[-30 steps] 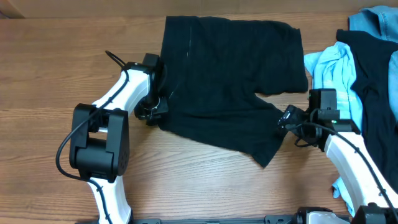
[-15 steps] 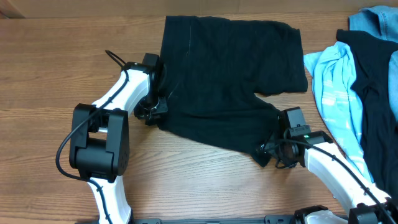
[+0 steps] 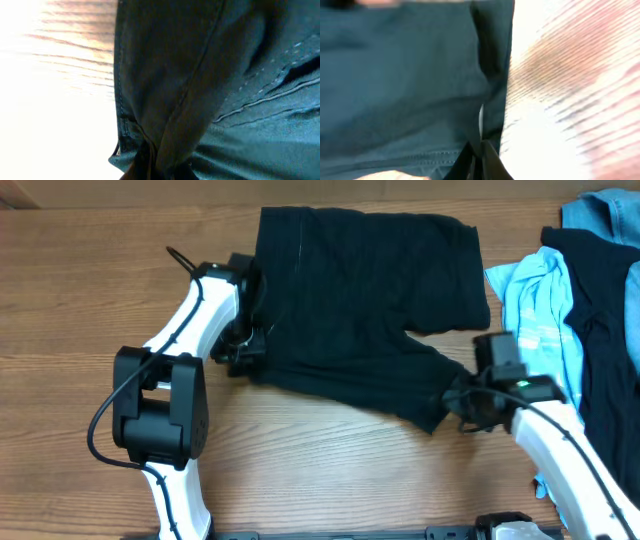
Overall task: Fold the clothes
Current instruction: 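Lift the bottom hem and fold it up toward the waistband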
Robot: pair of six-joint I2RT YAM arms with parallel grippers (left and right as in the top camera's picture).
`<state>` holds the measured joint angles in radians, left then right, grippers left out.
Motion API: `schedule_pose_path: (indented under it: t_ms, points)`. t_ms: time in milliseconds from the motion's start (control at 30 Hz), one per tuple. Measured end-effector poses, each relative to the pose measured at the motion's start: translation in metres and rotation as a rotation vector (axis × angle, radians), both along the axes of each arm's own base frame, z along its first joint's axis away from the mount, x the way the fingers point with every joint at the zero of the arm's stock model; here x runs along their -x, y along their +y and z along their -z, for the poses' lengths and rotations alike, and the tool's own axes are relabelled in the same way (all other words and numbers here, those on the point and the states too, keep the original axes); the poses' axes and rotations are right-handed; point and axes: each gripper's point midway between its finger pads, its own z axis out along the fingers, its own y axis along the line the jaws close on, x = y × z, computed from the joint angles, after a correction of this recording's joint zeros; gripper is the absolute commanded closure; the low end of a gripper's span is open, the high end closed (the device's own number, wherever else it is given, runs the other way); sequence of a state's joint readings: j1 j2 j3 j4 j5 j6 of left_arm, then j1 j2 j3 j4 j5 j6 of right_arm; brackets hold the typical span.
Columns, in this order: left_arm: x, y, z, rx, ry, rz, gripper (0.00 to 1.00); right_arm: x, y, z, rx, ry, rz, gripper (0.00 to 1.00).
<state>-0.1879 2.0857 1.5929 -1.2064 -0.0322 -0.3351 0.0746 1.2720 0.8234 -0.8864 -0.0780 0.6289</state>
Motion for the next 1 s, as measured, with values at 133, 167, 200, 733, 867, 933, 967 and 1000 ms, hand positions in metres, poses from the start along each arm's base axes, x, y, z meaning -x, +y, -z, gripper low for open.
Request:
schedule_pose_path:
  t_ms: [133, 167, 200, 733, 867, 933, 967, 1000]
  points:
    - [-0.011, -0.008, -0.027, 0.046, -0.038, 0.019, 0.96, -0.004, -0.007, -0.065, -0.053, -0.058, -0.067, 0.96]
    - [-0.01, -0.009, -0.033, 0.056, -0.048, 0.022, 0.96, -0.003, -0.008, -0.076, -0.061, -0.061, -0.086, 0.96]
    - [-0.012, -0.01, -0.051, 0.068, -0.095, 0.027, 0.96, -0.005, -0.01, -0.085, -0.06, -0.076, -0.102, 0.96]
    - [0.054, 0.01, -0.172, 0.086, -0.253, 0.081, 0.96, 0.05, 0.001, -0.158, -0.063, -0.23, -0.221, 0.96]
    - [0.029, 0.009, -0.177, 0.078, -0.36, 0.084, 0.96, -0.02, -0.002, -0.189, 0.014, -0.499, -0.291, 0.96]
    - [0.014, 0.009, -0.181, 0.074, -0.422, 0.083, 0.96, -0.051, -0.004, -0.186, 0.026, -0.535, -0.299, 0.96]
    - [0.002, 0.009, -0.183, 0.069, -0.471, 0.082, 0.96, -0.075, -0.006, -0.175, 0.03, -0.531, -0.305, 0.96]
    - [-0.004, 0.01, -0.183, 0.065, -0.496, 0.078, 0.96, -0.093, -0.005, -0.166, 0.028, -0.532, -0.32, 0.96]
